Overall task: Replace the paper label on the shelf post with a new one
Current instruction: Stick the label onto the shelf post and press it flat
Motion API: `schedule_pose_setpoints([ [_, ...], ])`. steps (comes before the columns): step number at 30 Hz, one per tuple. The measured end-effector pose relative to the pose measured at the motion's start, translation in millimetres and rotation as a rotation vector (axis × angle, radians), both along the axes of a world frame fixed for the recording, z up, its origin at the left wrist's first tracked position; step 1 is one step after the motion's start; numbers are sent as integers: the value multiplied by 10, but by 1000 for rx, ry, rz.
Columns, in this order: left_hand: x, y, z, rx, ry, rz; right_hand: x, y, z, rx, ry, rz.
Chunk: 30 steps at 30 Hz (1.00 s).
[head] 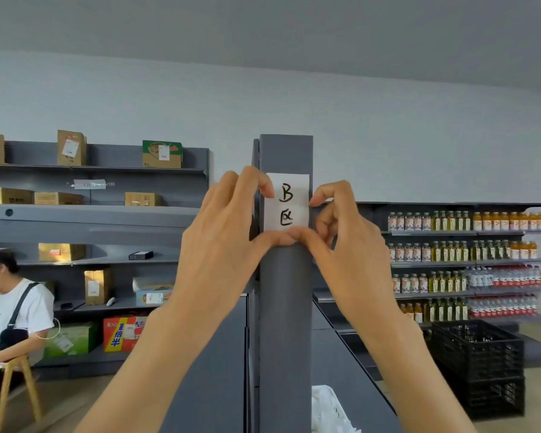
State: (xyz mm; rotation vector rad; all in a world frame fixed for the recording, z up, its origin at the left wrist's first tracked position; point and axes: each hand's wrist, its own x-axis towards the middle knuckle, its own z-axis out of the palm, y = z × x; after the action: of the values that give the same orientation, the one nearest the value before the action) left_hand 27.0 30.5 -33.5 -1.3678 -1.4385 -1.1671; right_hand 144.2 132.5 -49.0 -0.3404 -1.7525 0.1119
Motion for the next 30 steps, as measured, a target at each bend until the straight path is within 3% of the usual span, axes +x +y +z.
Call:
schedule_pose_setpoints([
  [6, -96, 75, -106, 46, 167, 82, -34, 32, -107, 173, 66, -35],
  [11, -47, 90, -108, -66, 321, 270, -120, -59, -80, 308, -131, -119],
  [18, -86, 262, -101, -129, 351, 396, -295, -120, -78, 257, -187, -61],
  [30, -152, 318, -149, -87, 355, 394, -332, -25, -140, 229, -175, -62],
])
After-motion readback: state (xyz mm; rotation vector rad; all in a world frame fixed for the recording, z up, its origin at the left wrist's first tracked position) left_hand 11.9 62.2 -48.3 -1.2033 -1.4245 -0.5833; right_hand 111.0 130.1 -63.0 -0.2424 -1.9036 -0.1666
